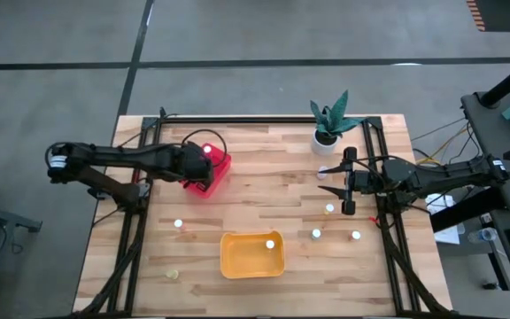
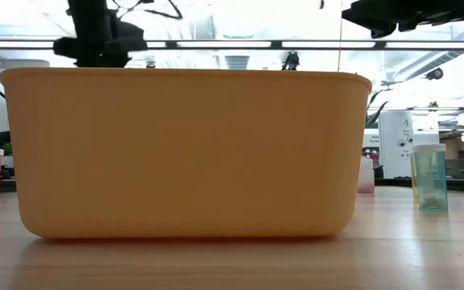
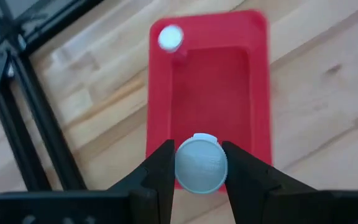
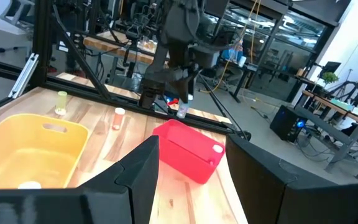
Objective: Pick and place medicine bottles into bin by pill shape (circle, oval)
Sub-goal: Put the blue capsule bottle into the red bin
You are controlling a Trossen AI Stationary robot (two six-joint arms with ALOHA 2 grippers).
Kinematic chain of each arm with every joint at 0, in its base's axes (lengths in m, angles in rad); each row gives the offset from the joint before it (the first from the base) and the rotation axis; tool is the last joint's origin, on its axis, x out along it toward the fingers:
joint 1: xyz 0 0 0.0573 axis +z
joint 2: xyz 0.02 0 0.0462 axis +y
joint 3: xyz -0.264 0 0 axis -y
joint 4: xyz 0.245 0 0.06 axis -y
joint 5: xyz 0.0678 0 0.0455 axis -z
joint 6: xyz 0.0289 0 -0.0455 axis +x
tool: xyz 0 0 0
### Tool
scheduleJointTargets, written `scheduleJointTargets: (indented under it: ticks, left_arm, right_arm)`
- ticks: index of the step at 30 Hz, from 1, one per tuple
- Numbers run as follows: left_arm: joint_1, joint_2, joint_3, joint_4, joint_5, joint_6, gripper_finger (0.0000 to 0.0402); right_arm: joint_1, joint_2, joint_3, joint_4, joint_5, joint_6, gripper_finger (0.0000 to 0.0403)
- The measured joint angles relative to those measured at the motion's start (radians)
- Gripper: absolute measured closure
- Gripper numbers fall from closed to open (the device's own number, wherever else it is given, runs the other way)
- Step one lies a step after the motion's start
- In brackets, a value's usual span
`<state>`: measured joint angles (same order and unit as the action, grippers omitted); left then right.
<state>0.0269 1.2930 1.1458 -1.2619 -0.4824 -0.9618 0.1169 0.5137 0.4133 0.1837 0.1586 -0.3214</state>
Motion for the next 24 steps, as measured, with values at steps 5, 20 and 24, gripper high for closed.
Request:
scheduleJointTargets:
  ticks: [5, 20, 24]
  left_arm:
    - [0.0, 0.0, -0.06, 0.054, 0.0, -0.054, 0.0308]
    - [0.012, 0.077, -0.141, 0.227, -0.025, 0.012, 0.0308]
    - [0.026, 0.124, -0.141, 0.261, -0.025, 0.052, 0.0308]
  right_arm:
    - [0.0, 0.0, 0.0, 0.0, 0.0, 0.0, 0.0225]
    - [0.0, 0.0, 0.0, 0.0, 0.0, 0.007, 0.0225]
    - [0.0, 0.0, 0.0, 0.0, 0.0, 0.008, 0.0225]
